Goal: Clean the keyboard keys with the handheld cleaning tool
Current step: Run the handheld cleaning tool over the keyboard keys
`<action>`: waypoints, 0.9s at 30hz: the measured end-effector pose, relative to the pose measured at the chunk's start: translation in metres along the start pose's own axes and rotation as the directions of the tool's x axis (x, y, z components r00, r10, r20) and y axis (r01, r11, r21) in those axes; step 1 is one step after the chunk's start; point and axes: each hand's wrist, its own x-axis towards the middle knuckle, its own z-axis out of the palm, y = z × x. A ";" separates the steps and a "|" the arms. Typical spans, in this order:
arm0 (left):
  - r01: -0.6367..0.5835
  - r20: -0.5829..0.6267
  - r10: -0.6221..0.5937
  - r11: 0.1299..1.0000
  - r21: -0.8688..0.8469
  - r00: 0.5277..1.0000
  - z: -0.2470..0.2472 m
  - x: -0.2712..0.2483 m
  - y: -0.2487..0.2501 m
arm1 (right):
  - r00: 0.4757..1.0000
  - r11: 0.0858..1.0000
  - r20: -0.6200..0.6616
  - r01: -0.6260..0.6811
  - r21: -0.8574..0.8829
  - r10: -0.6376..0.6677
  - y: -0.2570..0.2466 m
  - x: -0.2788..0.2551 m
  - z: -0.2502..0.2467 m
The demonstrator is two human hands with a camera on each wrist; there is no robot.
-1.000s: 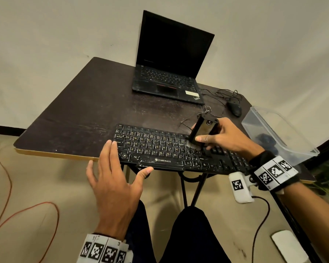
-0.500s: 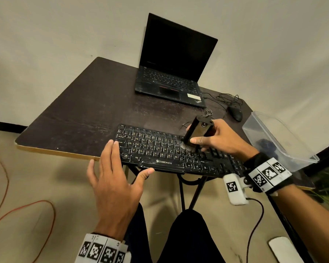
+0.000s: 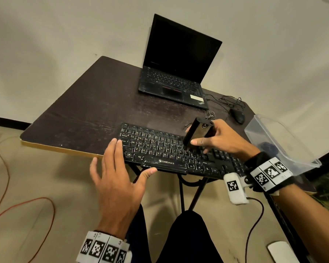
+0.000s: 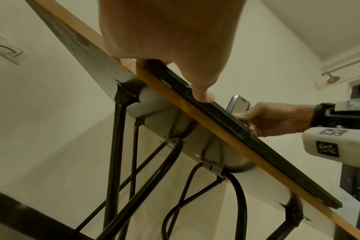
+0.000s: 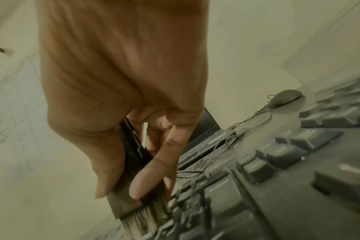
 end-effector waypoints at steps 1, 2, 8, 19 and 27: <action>-0.001 0.000 0.001 1.000 0.000 1.000 0.000 0.000 0.000 | 1.000 1.000 -0.021 -0.015 0.020 0.015 0.000 0.001 -0.001; -0.002 0.002 0.002 1.000 -0.002 1.000 0.000 0.000 0.000 | 0.998 0.999 -0.051 -0.024 0.030 0.025 0.002 0.002 -0.002; -0.001 0.000 0.001 1.000 0.001 1.000 0.000 0.000 0.001 | 1.000 0.998 -0.023 0.000 0.059 0.001 0.003 0.003 0.002; -0.012 0.001 0.012 1.000 0.014 1.000 0.000 0.000 -0.001 | 0.985 0.996 -0.171 0.002 0.091 0.013 0.013 0.021 0.012; -0.010 0.009 0.010 1.000 0.009 1.000 0.000 0.000 -0.001 | 0.983 0.992 -0.182 -0.015 0.125 0.038 0.014 0.024 0.012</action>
